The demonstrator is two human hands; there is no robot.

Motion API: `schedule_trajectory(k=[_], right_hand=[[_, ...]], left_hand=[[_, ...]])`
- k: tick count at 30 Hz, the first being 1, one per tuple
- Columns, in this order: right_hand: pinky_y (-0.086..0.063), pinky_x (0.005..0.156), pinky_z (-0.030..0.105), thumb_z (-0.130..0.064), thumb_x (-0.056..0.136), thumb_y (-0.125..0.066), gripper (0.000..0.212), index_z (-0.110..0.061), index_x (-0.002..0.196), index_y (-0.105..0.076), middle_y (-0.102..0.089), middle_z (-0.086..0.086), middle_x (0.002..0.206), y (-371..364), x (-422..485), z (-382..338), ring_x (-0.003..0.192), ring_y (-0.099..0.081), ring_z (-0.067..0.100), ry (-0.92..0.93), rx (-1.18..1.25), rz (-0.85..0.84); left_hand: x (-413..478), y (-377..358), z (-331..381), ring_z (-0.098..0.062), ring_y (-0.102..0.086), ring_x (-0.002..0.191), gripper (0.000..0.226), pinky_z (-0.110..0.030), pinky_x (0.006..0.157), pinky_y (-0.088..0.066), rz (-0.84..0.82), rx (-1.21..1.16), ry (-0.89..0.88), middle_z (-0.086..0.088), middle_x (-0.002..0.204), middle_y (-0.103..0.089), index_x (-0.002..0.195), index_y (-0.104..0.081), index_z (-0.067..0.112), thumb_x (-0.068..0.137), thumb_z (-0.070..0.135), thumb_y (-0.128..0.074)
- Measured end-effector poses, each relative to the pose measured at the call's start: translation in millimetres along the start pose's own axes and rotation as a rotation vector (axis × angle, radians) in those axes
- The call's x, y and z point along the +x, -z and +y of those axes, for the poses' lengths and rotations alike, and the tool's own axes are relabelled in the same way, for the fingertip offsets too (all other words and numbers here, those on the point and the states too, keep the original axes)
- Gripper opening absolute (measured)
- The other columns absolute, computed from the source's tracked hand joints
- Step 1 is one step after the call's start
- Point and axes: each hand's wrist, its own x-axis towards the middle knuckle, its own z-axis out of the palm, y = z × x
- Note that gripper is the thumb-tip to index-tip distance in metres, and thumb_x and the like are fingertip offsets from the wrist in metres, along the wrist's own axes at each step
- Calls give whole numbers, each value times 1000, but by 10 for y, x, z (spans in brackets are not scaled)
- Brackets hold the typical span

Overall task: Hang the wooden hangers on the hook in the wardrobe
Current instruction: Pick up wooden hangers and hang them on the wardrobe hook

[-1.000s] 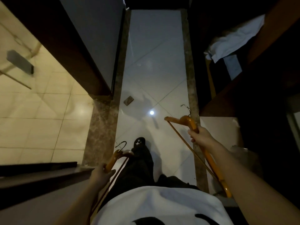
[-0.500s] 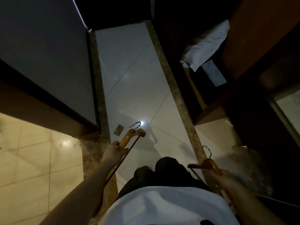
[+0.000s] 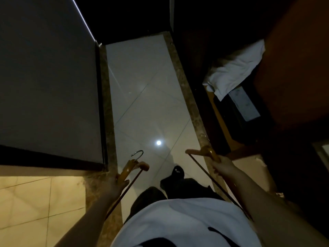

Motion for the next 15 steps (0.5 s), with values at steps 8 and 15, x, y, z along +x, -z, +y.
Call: schedule_trajectory(k=[8,15], right_hand=[[-51,86,41,-29,92,-52,40,-11,128,-51,-60,14,115,555,618,-1234,98,-61,26,133,29,-4],[-48,89,45,-29,94,-49,13,-18,95,-56,-60,23,113,752,976,-1440,103,-59,36,6,150,-18]], left_hand=[[550,209,692,-21,-57,64,16,-28,56,-43,-40,-74,50,-9,74,-59,76,-48,21,88,21,-60],[1463,502,1607,-23,-57,65,19,-31,61,-45,-77,-33,-41,-7,68,-57,91,-52,11,85,25,-64]])
